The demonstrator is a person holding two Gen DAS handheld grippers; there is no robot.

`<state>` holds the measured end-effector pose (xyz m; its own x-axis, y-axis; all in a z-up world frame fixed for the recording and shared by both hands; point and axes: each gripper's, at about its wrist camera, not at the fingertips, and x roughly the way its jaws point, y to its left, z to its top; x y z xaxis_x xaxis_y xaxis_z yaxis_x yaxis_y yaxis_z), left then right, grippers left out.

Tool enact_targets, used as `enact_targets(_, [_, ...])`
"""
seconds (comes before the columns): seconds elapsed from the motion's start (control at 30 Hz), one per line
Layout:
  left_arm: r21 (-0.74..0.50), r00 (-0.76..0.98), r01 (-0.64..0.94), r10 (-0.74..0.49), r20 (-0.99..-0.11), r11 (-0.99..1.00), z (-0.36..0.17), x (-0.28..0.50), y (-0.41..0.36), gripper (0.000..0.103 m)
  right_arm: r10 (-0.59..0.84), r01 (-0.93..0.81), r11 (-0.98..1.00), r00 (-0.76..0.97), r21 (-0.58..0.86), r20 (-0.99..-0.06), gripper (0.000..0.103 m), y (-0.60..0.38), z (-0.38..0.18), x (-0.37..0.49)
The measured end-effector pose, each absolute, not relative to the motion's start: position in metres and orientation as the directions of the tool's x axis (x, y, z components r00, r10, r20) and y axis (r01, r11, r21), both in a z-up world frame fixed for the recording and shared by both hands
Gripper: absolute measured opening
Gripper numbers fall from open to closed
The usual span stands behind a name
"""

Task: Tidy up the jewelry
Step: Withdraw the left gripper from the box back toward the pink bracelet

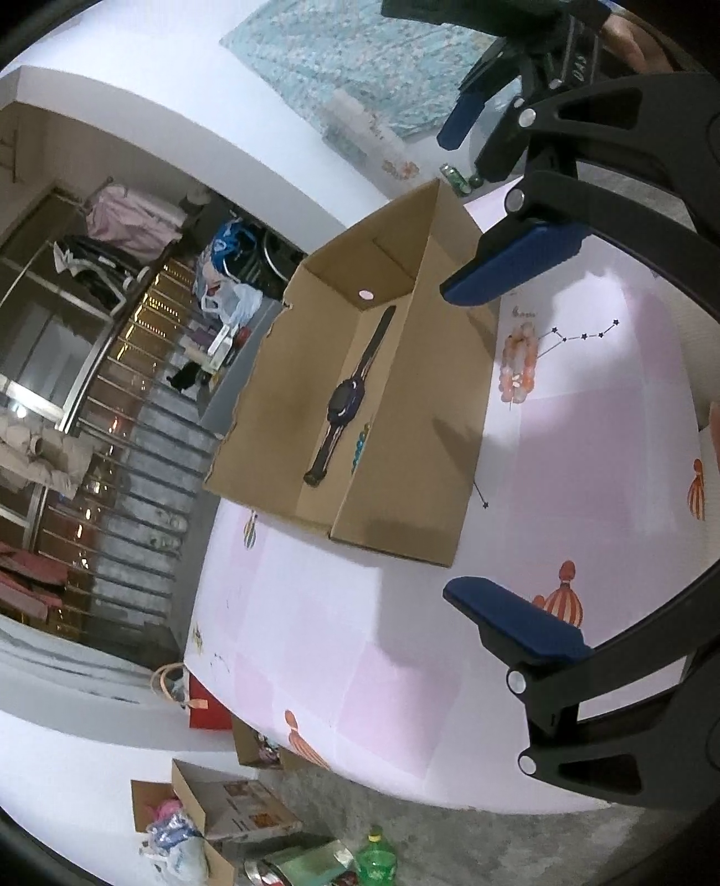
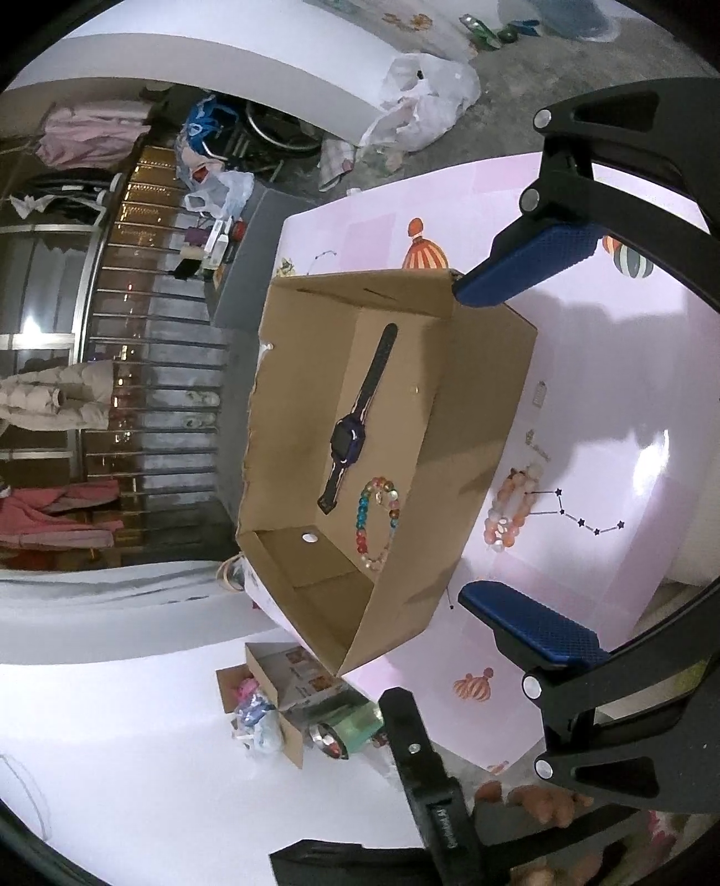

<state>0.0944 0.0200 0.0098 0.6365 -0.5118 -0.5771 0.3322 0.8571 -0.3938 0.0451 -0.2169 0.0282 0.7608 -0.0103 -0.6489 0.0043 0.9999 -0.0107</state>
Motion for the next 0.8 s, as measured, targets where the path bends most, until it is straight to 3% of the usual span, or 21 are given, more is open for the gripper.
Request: enact_targets(0.8, [-0.324,0.637,0.385,-0.503,-0.584,0.864,0.0026,0.0988,0.0150,0.095,0.033,-0.015,0.999,0.771,0.034,-0.636,0.096,-0.2222,0.0206,0.0478])
